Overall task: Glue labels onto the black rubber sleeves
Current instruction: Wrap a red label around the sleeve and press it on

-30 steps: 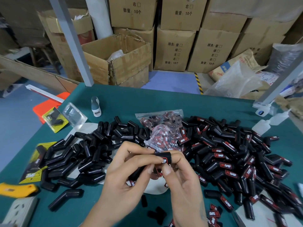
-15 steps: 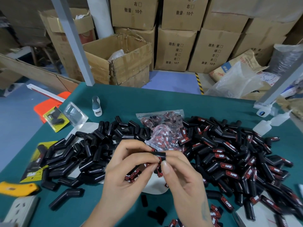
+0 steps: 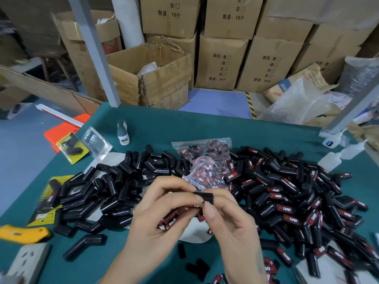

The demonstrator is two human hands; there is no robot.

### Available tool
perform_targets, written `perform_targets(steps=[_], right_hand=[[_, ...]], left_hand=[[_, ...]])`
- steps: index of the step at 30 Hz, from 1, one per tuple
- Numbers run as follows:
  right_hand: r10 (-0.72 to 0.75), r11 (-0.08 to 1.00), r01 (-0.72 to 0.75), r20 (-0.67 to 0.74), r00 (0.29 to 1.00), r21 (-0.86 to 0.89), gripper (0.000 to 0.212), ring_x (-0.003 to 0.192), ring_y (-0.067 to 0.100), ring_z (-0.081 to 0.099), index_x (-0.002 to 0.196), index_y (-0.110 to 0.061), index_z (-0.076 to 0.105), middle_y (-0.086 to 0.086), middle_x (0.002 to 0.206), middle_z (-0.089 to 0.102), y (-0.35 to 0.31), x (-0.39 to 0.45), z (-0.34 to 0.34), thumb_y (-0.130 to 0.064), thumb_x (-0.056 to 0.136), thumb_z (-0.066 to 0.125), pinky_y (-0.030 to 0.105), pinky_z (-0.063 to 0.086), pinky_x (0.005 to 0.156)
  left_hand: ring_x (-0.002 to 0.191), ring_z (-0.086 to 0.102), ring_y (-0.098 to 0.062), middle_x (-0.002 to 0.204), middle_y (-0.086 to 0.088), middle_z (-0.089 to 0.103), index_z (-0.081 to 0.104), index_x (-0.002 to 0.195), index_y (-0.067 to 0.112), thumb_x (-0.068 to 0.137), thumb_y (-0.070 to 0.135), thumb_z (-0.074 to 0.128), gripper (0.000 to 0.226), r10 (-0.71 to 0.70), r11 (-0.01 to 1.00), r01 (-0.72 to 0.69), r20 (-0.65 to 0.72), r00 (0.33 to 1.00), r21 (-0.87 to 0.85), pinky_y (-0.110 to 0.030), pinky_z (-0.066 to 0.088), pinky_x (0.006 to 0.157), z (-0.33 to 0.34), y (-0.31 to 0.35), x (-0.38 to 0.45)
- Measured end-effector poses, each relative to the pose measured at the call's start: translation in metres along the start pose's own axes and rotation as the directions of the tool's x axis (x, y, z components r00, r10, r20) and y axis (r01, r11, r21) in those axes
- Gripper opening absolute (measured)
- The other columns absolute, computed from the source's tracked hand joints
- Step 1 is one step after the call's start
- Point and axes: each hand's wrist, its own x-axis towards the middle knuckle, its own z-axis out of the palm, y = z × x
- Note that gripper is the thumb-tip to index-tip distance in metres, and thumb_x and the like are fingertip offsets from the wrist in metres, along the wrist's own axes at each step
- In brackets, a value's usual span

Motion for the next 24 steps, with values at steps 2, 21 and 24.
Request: perform_targets(steps=[2, 21, 24], right_hand=[[0.037, 0.998, -0.036, -0.029, 0.999, 0.046, 0.031, 0.092, 0.014, 0.065, 0.094, -0.024, 0.081, -0.003, 0.105, 0.067, 0.0019, 0.0009, -0.0001, -0.053, 0.091, 0.072, 0.020, 0.049, 0.081], [0.153, 0.941, -0.148, 0.008, 0.988, 0.305, 0.043, 0.094, 0.009, 0.069, 0.089, -0.012, 0.082, -0.008, 0.103, 0.068, 0.0005, 0.0019, 0.0039, -0.049, 0.069, 0.093, 0.020, 0.054, 0.083], [0.183, 0.927, -0.178, 0.018, 0.983, 0.331, 0.049, 0.094, 0.011, 0.070, 0.090, -0.008, 0.082, -0.005, 0.102, 0.068, -0.0005, 0.0024, 0.0039, -0.048, 0.066, 0.095, 0.021, 0.055, 0.083]], left_hand=[[0.110, 0.067, -0.028, 0.119, 0.001, 0.065, 0.064, 0.119, 0.030, 0.092, 0.009, 0.073, 0.036, -0.030, 0.996, 0.028, -0.017, 0.999, -0.086, -0.038, 0.057, 0.090, -0.0007, -0.0016, -0.0012], [0.113, 0.070, -0.020, 0.118, 0.011, 0.070, 0.059, 0.125, 0.045, 0.093, 0.012, 0.070, 0.047, -0.079, 0.993, 0.078, -0.011, 0.997, -0.085, -0.027, 0.056, 0.092, 0.0088, 0.0012, -0.0072], [0.112, 0.070, -0.021, 0.117, 0.010, 0.070, 0.060, 0.125, 0.045, 0.093, 0.013, 0.070, 0.046, -0.100, 0.990, 0.098, -0.009, 0.995, -0.097, -0.026, 0.056, 0.090, 0.0080, -0.0007, -0.0073]])
